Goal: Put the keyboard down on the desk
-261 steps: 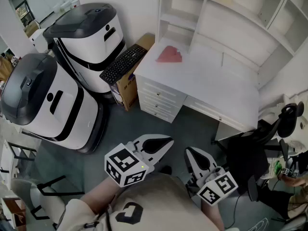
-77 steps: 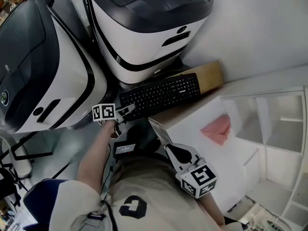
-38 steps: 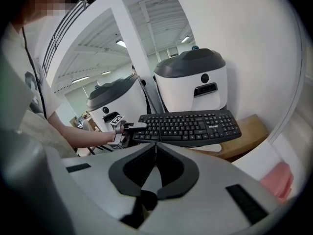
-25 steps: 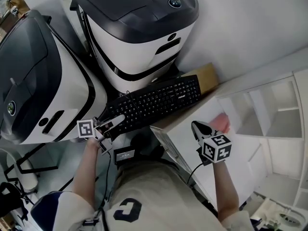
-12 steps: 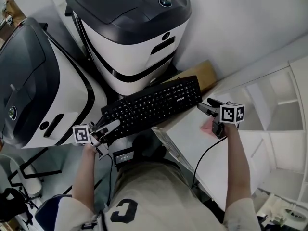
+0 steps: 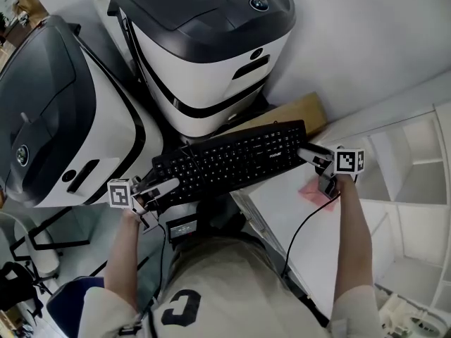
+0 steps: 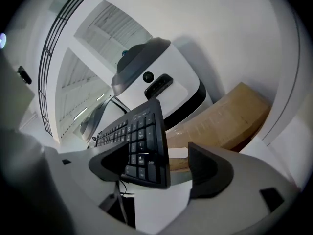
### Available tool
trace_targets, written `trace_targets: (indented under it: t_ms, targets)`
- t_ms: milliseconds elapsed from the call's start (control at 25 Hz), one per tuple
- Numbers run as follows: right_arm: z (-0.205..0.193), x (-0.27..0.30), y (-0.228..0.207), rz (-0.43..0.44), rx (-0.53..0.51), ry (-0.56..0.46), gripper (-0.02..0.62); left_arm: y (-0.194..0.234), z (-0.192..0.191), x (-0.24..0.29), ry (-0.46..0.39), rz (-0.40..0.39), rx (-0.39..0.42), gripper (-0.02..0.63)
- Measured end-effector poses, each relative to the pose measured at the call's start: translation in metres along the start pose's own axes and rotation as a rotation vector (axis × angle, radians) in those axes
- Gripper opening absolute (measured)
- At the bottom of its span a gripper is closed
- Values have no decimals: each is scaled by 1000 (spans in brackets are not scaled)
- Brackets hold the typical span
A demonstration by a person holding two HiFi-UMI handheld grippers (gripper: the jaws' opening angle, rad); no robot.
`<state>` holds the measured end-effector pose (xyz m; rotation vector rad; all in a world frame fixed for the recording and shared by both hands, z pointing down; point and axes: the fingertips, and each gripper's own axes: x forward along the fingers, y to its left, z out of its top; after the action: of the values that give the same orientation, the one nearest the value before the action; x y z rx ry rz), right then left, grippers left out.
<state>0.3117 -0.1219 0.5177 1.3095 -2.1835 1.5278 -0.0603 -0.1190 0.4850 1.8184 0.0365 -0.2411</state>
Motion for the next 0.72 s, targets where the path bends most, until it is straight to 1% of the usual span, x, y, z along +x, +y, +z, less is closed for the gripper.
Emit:
trace_targets:
  t_ms: [80,240,360,480,640,680,720]
  targets:
    - [0,3,5,25,-11,11,364,-2,-1,-1,9,-21,-1,103]
    - [-7,8,24,164,26,43,364,-5,-2,-8,30,-29,3,106]
    - [-9,6,35,259,59,26,362,-8,-2,-12,40,-44,-5,107]
    - [-8,3,47,334,65,27,360,-12,0,-13,46,-74,-15,107]
    - [-13,-6,67,447,61,61,293,-16,-1,-11,66,-90,-18,106]
    - [-16,-6,71,467,55,76,287,-15,-3,-10,76,-85,-14,107]
    - [-19,-5,73,470,52,87,272,-14,-4,-8,87,-79,-11,106]
